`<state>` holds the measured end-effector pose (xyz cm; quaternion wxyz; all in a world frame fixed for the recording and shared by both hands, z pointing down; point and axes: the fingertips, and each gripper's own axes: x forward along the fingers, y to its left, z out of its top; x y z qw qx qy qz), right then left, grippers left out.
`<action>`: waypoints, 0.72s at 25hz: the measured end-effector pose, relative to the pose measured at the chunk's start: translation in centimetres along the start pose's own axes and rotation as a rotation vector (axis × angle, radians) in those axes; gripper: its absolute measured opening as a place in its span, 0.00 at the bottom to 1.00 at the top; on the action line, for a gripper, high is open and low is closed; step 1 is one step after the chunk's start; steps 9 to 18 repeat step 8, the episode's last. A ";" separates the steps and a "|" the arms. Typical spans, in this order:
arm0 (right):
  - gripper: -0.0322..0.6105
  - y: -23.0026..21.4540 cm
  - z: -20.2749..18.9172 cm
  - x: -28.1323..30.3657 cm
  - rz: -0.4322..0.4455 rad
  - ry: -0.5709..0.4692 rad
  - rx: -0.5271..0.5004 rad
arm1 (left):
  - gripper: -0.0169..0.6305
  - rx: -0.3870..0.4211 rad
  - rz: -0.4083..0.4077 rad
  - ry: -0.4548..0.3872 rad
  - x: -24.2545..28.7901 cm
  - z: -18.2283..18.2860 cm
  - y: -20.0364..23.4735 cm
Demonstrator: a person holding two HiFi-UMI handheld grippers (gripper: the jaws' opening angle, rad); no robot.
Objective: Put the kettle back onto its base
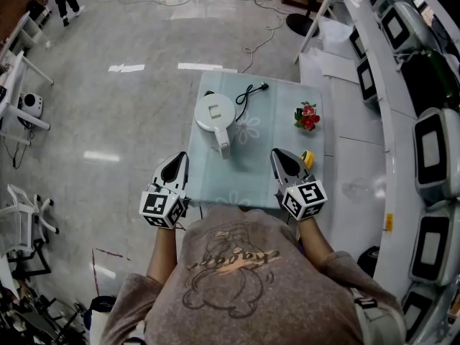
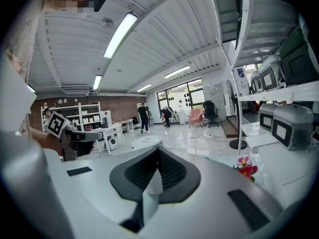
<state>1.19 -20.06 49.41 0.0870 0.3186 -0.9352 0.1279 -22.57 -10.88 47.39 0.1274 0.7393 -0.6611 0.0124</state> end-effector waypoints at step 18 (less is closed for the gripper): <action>0.05 -0.1 -0.1 0.0 0.005 0.006 0.008 | 0.06 0.019 0.002 0.002 0.2 -0.4 0.2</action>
